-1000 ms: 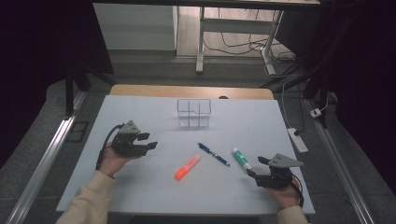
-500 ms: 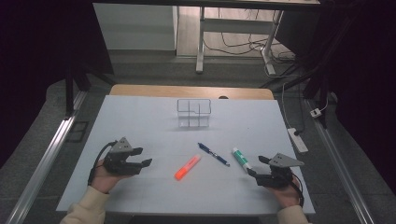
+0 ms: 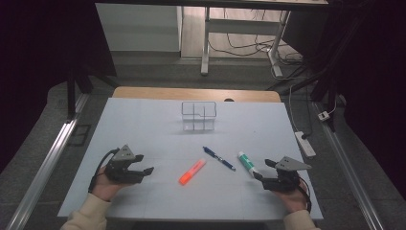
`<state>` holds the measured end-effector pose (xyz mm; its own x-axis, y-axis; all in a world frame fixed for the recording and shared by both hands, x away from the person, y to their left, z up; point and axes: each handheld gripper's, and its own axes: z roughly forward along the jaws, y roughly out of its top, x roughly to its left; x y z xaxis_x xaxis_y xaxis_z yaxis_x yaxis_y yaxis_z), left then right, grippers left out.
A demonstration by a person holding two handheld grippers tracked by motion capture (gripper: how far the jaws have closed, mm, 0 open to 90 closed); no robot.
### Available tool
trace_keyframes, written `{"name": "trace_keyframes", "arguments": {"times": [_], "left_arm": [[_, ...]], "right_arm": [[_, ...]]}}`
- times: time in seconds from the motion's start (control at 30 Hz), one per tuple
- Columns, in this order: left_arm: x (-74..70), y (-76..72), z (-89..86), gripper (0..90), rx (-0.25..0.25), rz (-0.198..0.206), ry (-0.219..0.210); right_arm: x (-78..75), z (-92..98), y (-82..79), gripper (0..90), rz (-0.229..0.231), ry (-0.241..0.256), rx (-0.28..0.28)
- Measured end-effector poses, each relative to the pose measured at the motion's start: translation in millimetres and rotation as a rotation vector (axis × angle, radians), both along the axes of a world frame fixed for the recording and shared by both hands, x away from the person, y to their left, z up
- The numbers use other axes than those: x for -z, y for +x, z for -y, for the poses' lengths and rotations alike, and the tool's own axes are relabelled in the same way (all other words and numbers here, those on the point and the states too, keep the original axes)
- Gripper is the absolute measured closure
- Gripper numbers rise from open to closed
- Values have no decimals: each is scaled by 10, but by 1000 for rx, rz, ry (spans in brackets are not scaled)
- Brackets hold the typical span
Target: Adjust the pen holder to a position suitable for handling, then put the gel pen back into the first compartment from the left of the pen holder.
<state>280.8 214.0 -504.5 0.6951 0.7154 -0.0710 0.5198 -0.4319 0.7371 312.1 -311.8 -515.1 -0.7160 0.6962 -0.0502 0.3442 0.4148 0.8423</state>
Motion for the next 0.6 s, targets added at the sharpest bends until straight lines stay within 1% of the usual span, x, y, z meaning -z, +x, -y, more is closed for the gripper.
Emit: {"name": "trace_keyframes", "arguments": {"times": [0.13,0.23,0.3,0.4,0.6], "left_arm": [[-2,-21,24,343,9,1,9],[-9,-33,31,342,7,4,7],[-21,-36,34,342,8,8,8],[-25,-43,35,342,6,8,2],[-16,-55,26,342,6,3,-3]], "right_arm": [[-33,-3,-3,277,6,27,-5],[-56,-15,0,276,16,32,-5],[-74,-25,0,276,17,14,-6],[-106,-49,3,276,19,22,-10],[-208,-158,45,277,11,6,-40]]}}
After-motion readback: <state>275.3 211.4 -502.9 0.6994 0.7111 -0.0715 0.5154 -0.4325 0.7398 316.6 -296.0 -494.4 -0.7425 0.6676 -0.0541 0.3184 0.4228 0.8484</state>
